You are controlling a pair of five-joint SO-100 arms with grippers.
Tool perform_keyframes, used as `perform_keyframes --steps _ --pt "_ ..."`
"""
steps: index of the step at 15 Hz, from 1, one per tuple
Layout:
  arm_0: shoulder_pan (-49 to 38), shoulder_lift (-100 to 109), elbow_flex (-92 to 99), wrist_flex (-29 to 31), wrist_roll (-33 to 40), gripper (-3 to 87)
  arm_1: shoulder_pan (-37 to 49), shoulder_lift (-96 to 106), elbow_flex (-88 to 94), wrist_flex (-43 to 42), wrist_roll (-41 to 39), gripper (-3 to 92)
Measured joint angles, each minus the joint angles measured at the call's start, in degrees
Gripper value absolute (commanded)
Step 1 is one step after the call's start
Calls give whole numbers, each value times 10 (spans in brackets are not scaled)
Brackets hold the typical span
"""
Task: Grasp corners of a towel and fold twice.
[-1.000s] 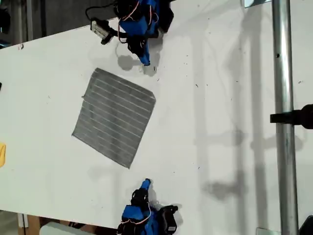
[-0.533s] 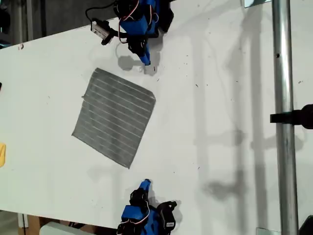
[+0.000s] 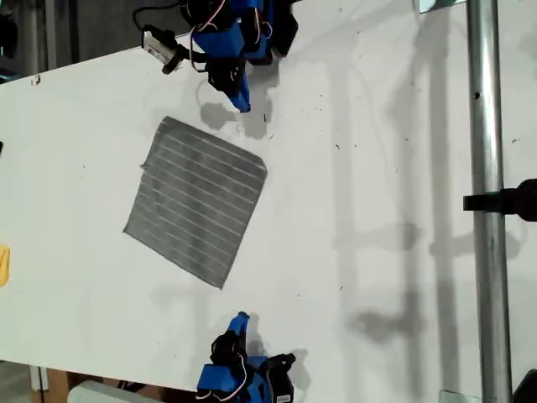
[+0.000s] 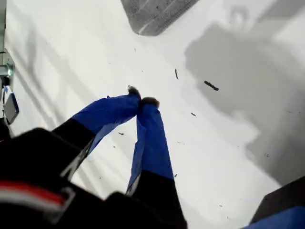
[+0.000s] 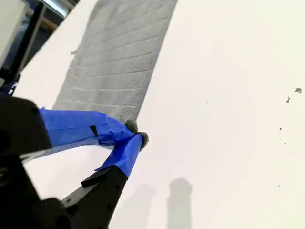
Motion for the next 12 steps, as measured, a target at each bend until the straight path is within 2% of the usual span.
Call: perform_keyframes --steps 3,6,10,12 --pt "-40 -171 -168 0 67 -29 12 -172 -111 -64 -33 -3" --pt "-93 -319 -306 1 143 -29 26 -346 -254 -76 -89 -3" --pt "-119 -502 -484 16 236 -29 45 -563 -495 -5 -170 -3" --pt "-119 -560 -554 44 278 -29 51 -631 -577 45 -200 -3"
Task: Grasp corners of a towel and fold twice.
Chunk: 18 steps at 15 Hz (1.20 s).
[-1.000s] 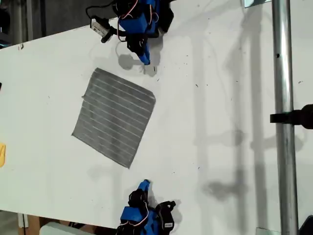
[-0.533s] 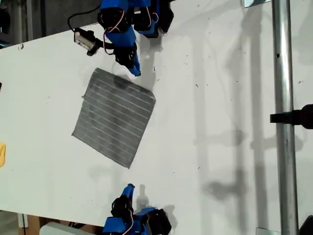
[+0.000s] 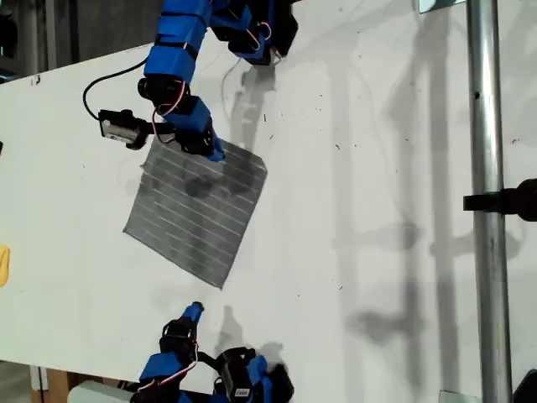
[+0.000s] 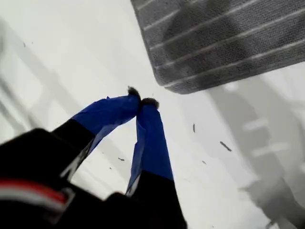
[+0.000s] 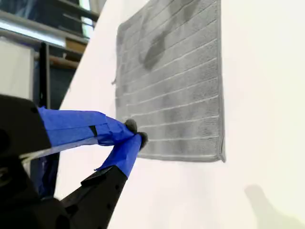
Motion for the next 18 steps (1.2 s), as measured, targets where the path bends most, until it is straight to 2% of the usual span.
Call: perform_keyframes --steps 2,3,5,7,12,18 --pt "0 -22 -24 21 6 -29 3 -14 -28 24 -13 -3" --pt "0 -23 -25 25 3 -29 3 -17 -29 25 -31 43" --pt "1 -23 -25 30 -3 -29 3 -22 -30 31 -81 248" --pt "2 -23 -25 30 -5 -29 7 -41 -37 52 -98 397" --pt "2 -23 -21 30 -9 -29 18 -151 -37 40 -117 393" --pt "2 -17 4 33 -11 -29 -40 -286 -37 6 -78 375"
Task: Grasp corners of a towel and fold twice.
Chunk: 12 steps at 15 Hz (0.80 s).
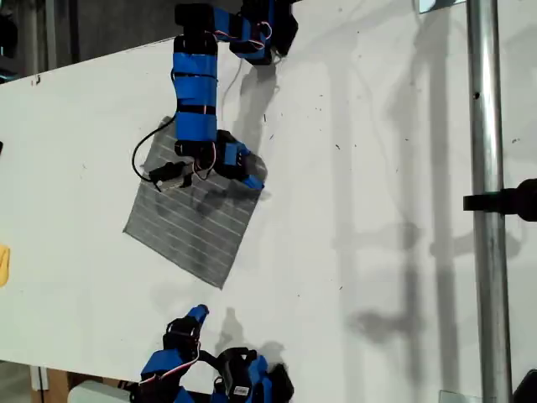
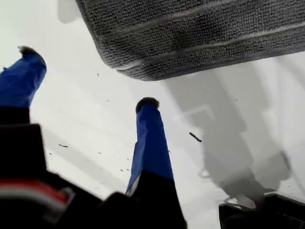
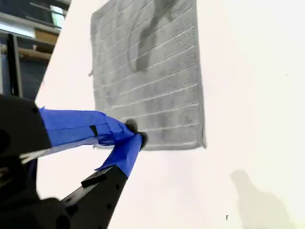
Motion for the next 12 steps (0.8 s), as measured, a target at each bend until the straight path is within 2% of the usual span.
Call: perform_keyframes --steps 4,8,9,11,12 --pt "0 0 0 2 0 -29 8 -51 0 -40 1 363" --pt "0 1 1 7 0 -29 32 -51 0 -40 -12 349" --pt "0 3 4 7 0 -29 33 -55 0 -44 -15 321" --pt "0 5 12 7 0 -29 36 -105 0 -54 -20 19" --pt "0 5 14 7 0 -29 38 -113 -3 -62 -21 16"
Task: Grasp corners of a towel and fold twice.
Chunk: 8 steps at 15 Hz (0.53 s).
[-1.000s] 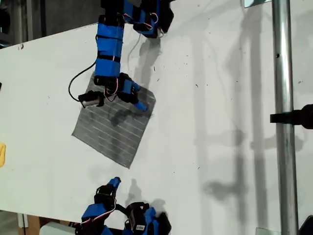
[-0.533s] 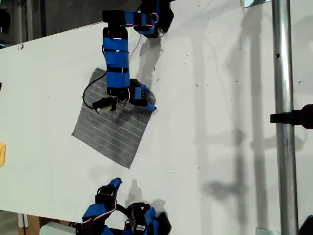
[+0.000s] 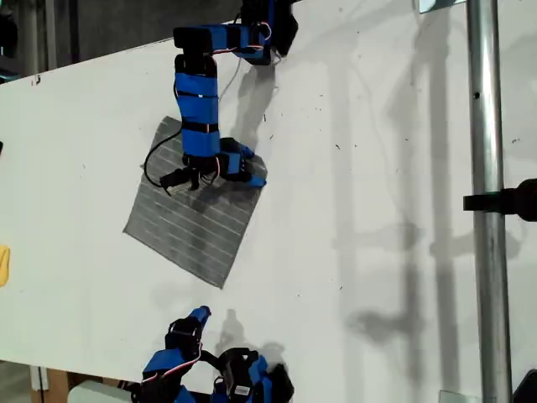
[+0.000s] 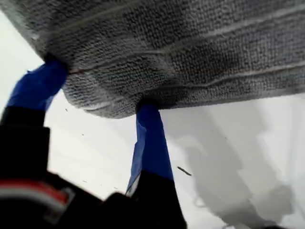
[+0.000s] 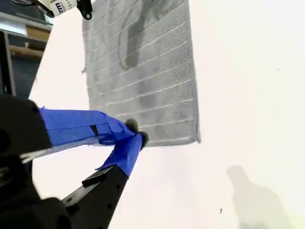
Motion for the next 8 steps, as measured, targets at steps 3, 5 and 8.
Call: perform_keyframes --steps 3,5,8 --pt "0 0 1 0 0 -29 -2 -4 -9 -2 14 -2" --pt "0 0 1 0 0 -29 -2 -4 -9 -2 14 -2" --pt "0 -19 -8 7 -5 -29 -2 -4 -9 -2 14 -2"
